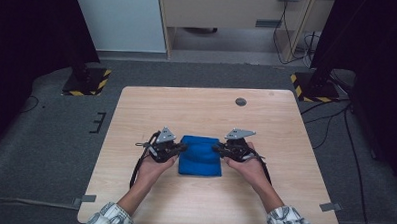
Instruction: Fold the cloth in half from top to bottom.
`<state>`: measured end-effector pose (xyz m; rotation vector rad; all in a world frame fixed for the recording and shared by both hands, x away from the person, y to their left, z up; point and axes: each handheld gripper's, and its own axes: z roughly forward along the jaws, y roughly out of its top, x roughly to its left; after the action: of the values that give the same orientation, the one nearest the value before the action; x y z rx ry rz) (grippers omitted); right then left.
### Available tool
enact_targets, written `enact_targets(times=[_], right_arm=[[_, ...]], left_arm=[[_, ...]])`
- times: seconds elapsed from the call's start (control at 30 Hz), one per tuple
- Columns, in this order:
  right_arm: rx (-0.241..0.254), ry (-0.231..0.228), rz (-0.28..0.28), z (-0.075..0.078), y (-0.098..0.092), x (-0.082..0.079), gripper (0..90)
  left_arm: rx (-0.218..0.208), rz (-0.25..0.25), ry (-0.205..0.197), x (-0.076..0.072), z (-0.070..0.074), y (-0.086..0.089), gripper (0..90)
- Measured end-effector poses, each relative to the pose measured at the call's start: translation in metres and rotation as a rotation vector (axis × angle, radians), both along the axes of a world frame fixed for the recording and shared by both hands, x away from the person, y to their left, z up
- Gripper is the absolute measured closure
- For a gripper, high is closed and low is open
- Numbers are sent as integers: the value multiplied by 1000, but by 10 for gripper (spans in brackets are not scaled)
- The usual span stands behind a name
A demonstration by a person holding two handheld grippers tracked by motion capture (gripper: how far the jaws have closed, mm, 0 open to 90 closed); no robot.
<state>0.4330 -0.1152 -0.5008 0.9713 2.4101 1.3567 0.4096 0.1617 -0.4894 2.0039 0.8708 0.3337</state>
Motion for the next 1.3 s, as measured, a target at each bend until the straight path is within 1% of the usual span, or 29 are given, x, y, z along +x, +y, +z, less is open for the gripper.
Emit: enact_targets(times=[0.13,0.17,0.23,0.33,0.47,0.5,0.63,0.73,0.9,0.97,1.17,1.3], right_arm=[[-3,8,4,-3,-2,-3,771],[-4,9,5,-4,-3,-4,761],[6,25,8,-6,-5,-8,728],[-1,39,31,-9,-5,-16,689],[-5,55,48,-13,-5,-28,620],[-14,53,51,-14,-4,-30,596],[-23,57,57,-14,-7,-39,522],[-38,56,70,-14,-7,-43,498],[-49,52,78,-12,-8,-49,447],[-41,53,71,-10,-8,-50,429],[-27,45,65,-5,-11,-50,400],[11,37,43,1,-13,-48,376]], left_arm=[[4,-14,6,-5,-4,-1,840],[14,-17,5,-7,-6,-1,834],[19,-22,8,-10,-9,0,806],[28,-25,13,-14,-14,3,770],[30,-26,16,-21,-17,9,687],[25,-27,16,-23,-17,11,649],[9,-24,17,-31,-15,17,514],[-11,-22,6,-35,-11,21,465],[-51,-5,-5,-36,-4,26,440],[-64,7,-11,-35,-3,26,434],[-63,43,-18,-29,-4,24,420],[-44,54,-16,-22,-9,20,397]])
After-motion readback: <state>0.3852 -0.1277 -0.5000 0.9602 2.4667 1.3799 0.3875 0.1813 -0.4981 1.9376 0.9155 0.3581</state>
